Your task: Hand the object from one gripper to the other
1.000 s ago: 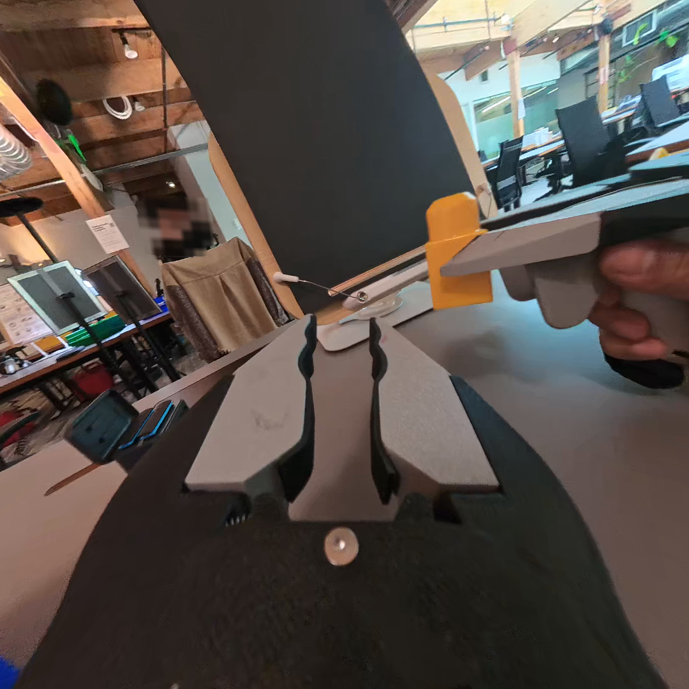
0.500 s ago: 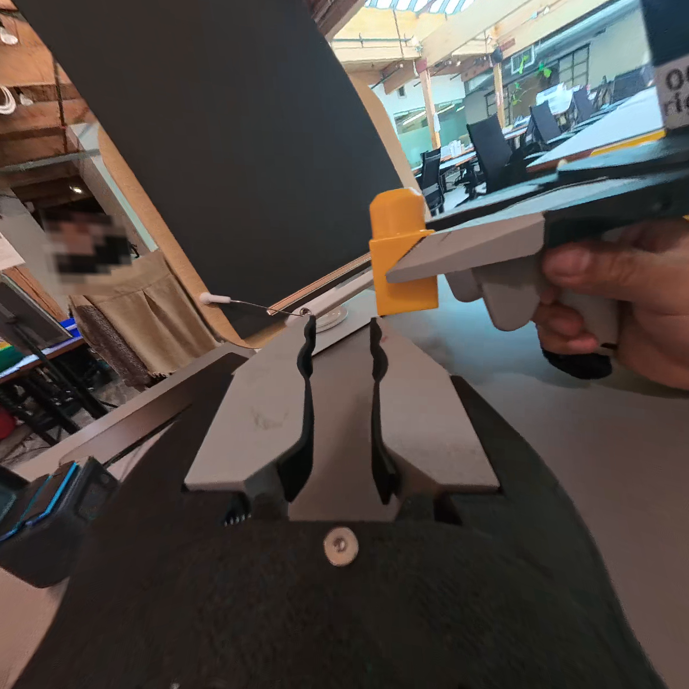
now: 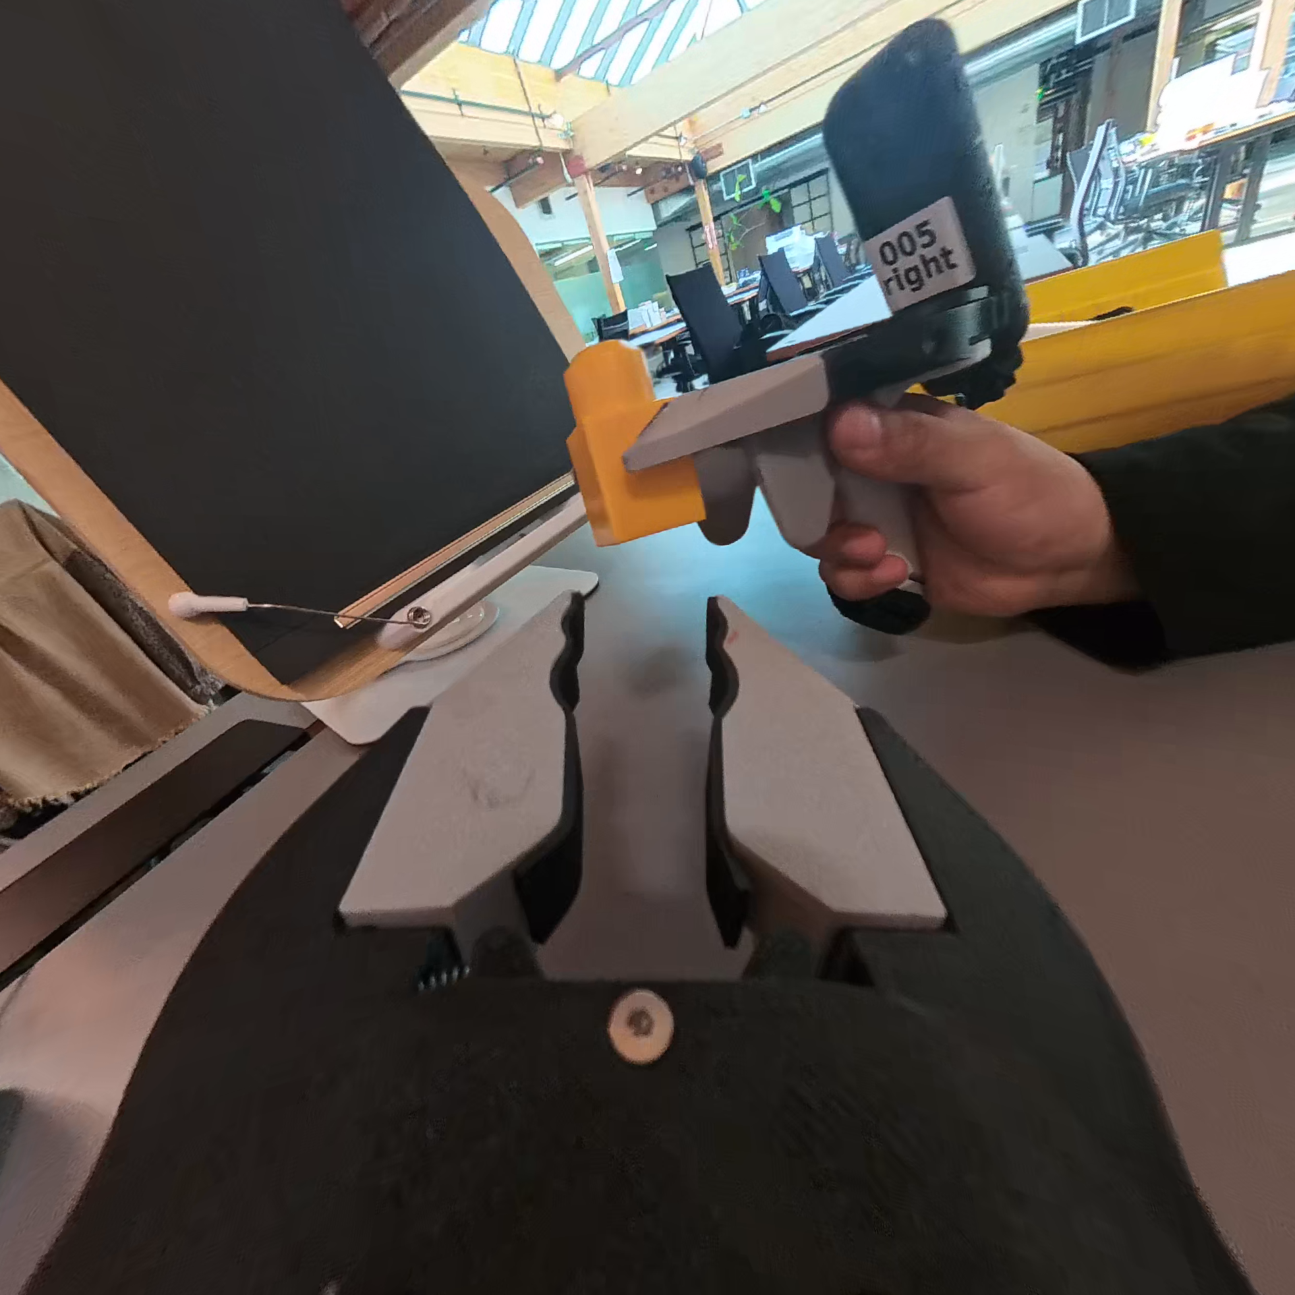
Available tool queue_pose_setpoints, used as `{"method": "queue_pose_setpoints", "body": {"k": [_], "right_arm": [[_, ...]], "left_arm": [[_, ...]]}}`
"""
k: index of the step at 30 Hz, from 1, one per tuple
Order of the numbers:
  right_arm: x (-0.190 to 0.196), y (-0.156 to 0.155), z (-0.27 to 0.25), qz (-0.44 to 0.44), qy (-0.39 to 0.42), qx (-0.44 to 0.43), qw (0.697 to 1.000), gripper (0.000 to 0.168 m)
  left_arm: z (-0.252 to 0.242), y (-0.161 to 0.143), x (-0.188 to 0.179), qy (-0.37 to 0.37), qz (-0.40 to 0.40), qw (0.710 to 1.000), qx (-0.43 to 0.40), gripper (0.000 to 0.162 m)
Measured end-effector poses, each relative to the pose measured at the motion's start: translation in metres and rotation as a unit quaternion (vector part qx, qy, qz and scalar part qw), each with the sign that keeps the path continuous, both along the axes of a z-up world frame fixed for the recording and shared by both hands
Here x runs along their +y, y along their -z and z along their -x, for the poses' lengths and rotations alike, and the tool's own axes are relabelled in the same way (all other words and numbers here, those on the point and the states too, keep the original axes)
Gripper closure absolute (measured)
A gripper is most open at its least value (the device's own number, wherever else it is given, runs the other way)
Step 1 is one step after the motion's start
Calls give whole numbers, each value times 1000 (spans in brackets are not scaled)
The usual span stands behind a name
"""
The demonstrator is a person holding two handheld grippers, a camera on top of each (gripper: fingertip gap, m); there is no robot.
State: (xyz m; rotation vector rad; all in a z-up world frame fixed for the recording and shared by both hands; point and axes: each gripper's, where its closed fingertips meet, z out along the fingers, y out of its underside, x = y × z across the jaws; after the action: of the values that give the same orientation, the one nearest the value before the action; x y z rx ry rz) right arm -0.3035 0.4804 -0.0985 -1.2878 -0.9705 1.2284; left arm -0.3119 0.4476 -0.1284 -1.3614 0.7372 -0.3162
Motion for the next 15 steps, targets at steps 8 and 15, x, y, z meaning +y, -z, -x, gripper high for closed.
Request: {"method": "queue_pose_setpoints", "body": {"k": [8, 15], "right_arm": [[-2, 9, 6, -12, -7, -25, 1000, 134], [-6, 14, 14, -35, -12, -37, 999, 134]], "left_arm": [[-14, 11, -5, 10, -12, 998, 60, 130], [-10, 10, -3, 2, -1, 999, 50, 134]]}}
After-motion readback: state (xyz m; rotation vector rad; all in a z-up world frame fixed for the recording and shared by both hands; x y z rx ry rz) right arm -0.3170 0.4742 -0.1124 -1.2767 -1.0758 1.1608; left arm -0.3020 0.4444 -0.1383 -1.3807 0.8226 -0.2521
